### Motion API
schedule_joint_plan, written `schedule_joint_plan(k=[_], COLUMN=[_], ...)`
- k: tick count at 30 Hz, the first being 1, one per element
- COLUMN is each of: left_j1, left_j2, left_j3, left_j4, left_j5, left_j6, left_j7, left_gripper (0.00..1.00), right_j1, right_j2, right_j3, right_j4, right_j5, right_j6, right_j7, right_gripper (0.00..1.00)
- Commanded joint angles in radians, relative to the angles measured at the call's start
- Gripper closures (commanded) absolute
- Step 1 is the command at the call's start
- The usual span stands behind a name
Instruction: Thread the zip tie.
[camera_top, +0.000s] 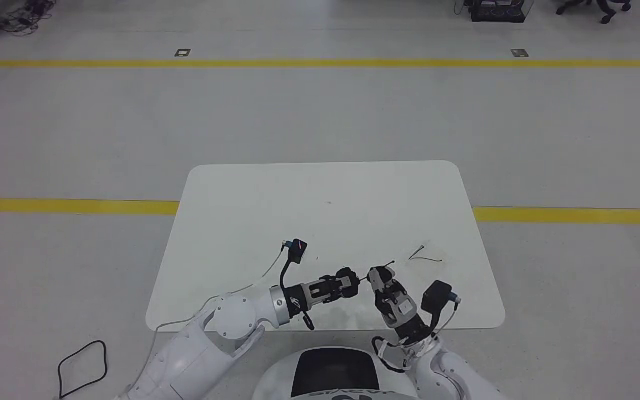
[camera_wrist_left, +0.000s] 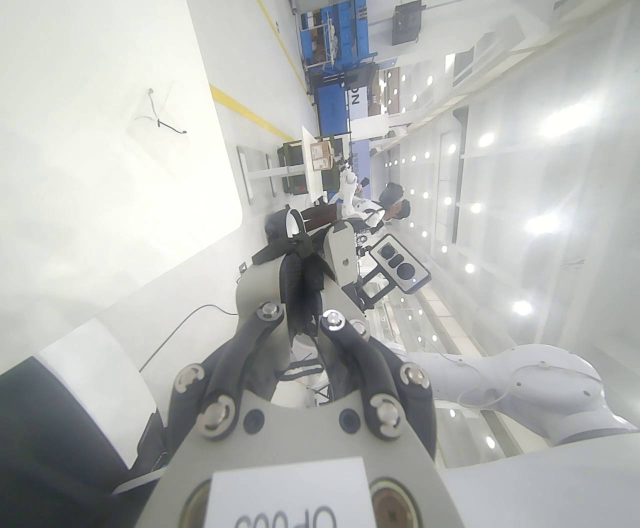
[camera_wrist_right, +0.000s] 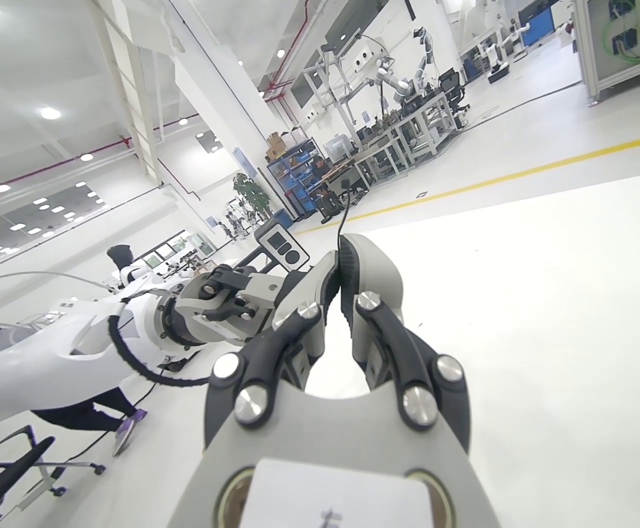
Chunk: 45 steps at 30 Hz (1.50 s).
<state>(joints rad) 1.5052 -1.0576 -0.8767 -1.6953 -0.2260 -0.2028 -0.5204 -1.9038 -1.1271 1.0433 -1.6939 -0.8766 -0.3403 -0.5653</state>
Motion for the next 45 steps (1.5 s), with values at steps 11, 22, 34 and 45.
schedule_joint_plan(k=[11,22,34,45], left_j1=[0.0,0.0,0.0,0.0], left_j2=[0.0,0.0,0.0,0.0], left_j3=[0.0,0.0,0.0,0.0], left_j4=[0.0,0.0,0.0,0.0], left_j5=[0.0,0.0,0.0,0.0], left_j6=[0.0,0.0,0.0,0.0], left_j7=[0.0,0.0,0.0,0.0], left_gripper=[1.0,1.0,1.0,1.0], right_j1=[0.02,0.03,0.049,0.065], right_j2=[0.002,0.021,0.037,0.048], right_j3=[-0.043,-0.067,-0.099,-0.123], right_j4=[0.001,-0.001,0.004,0.014], right_j5=[0.126,0.182,0.208,0.214], right_j6=[0.0,0.0,0.0,0.0], right_j7=[0.005,0.034,0.022,0.013], right_gripper=[1.0,1.0,1.0,1.0])
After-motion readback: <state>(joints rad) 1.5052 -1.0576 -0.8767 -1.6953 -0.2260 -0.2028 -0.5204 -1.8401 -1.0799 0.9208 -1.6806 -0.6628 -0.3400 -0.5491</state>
